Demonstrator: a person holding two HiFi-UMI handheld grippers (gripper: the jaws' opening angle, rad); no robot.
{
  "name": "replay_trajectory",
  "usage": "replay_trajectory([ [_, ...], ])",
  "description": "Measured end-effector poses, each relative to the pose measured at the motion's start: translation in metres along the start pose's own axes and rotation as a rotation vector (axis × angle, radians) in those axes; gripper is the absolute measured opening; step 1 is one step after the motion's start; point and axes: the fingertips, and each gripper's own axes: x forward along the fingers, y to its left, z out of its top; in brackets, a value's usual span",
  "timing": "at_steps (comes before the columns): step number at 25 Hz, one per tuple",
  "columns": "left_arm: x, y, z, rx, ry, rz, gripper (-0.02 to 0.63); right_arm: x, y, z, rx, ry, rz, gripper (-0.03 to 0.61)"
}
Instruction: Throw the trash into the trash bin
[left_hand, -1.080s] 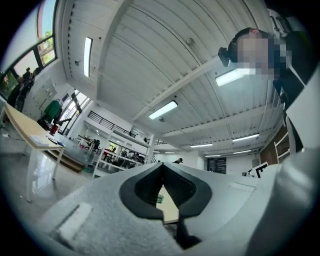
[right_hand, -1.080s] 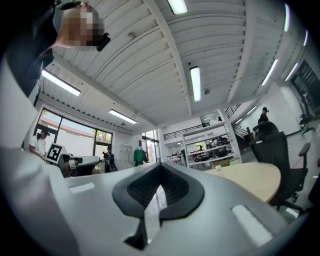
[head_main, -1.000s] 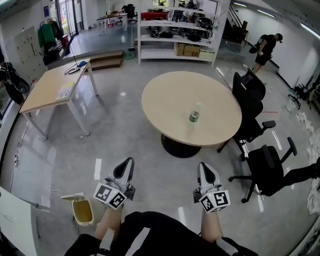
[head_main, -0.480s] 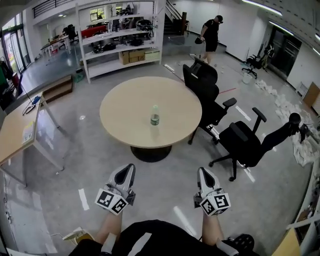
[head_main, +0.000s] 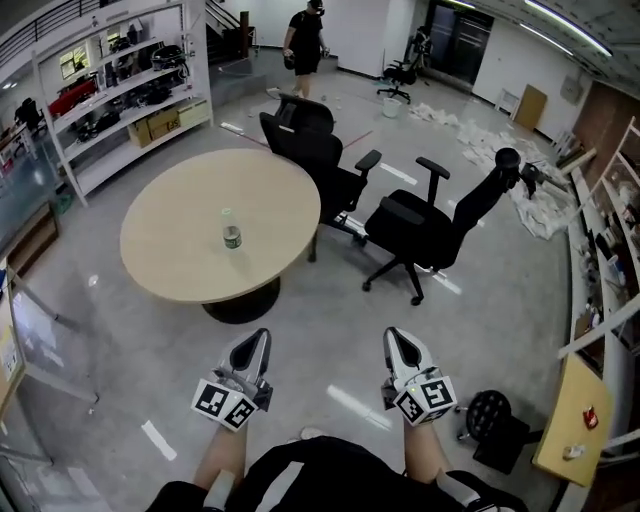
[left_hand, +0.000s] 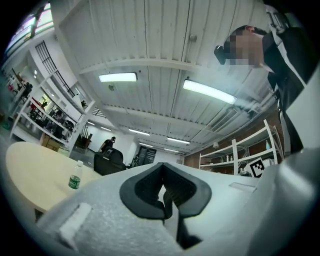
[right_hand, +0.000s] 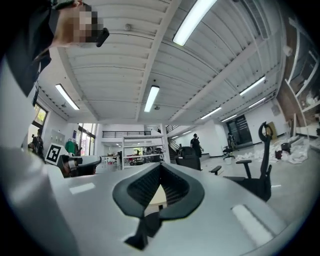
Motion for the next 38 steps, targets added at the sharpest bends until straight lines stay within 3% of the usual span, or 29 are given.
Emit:
replay_trajectory([
  [6,0.025,-0.018,-0.014,-0.049,0.024,-0.142,0.003,-0.069,-0.023,0.001,-0.006,-0.008,-0.227,0.006],
  [14,0.055,-0.077,-0.047,-0.092,0.097,-0.312,0.003,-0.11,-0.042,0.008,-0.008,-0.052,-0.341,0.006],
  [17,0.08,-0.103,-0.057,-0.108,0.092,-0.354,0.003,-0.127,-0.055,0.015,-0.045,-0.062,-0.34,0.006],
  [28,0.165,-0.216,-0.08,-0.146,0.103,-0.526,0.003,-0.223,-0.172,0.039,-0.038,-0.169,-0.566,0.006],
  [38,0.244,-0.352,-0.141,-0.215,0.138,-0.685,0.003,-0.354,-0.258,0.049,-0.051,-0.205,-0.776,0.006],
])
